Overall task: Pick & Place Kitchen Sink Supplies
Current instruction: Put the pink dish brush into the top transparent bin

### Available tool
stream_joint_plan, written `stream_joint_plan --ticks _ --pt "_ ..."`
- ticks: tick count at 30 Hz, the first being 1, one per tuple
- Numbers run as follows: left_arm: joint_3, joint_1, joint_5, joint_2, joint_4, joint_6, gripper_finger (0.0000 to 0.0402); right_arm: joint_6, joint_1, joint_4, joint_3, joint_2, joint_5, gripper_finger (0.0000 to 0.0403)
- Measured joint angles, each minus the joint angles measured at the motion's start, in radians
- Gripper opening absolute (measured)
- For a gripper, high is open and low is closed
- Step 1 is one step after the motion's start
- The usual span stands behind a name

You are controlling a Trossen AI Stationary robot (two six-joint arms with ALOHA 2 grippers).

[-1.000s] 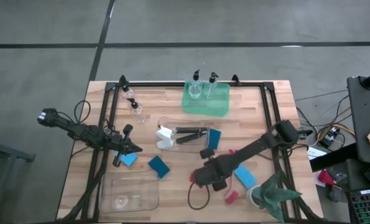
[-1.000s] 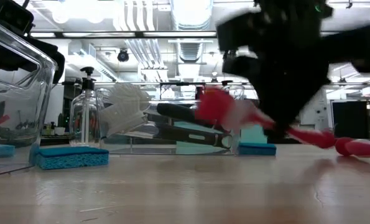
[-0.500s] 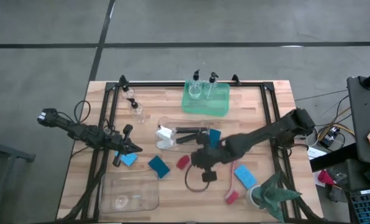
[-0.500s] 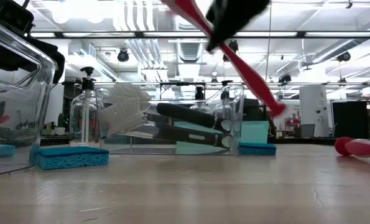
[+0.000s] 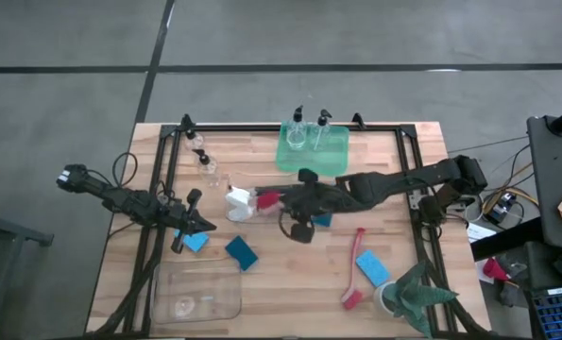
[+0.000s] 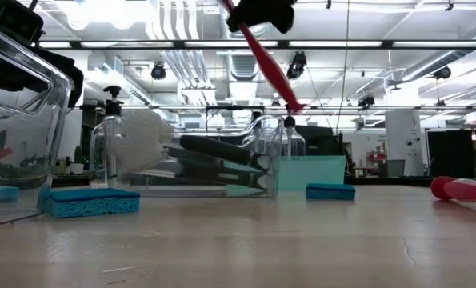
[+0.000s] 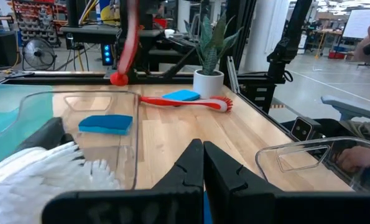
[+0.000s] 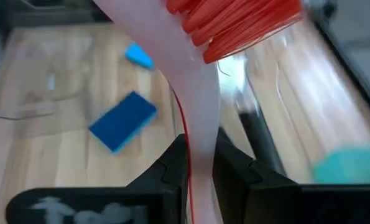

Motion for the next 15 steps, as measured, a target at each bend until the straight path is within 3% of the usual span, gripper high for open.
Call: stream_joint_plan --ticks 5,15 --pt "0.000 0.000 0.000 0.000 0.000 0.000 0.0003 0.060 -0.021 -0.092 0.003 0.002 -0.025 0.0045" --pt "0.000 0.000 0.000 0.000 0.000 0.000 0.0003 -0.062 -0.027 0.095 0.056 0.000 0.097 0.0045"
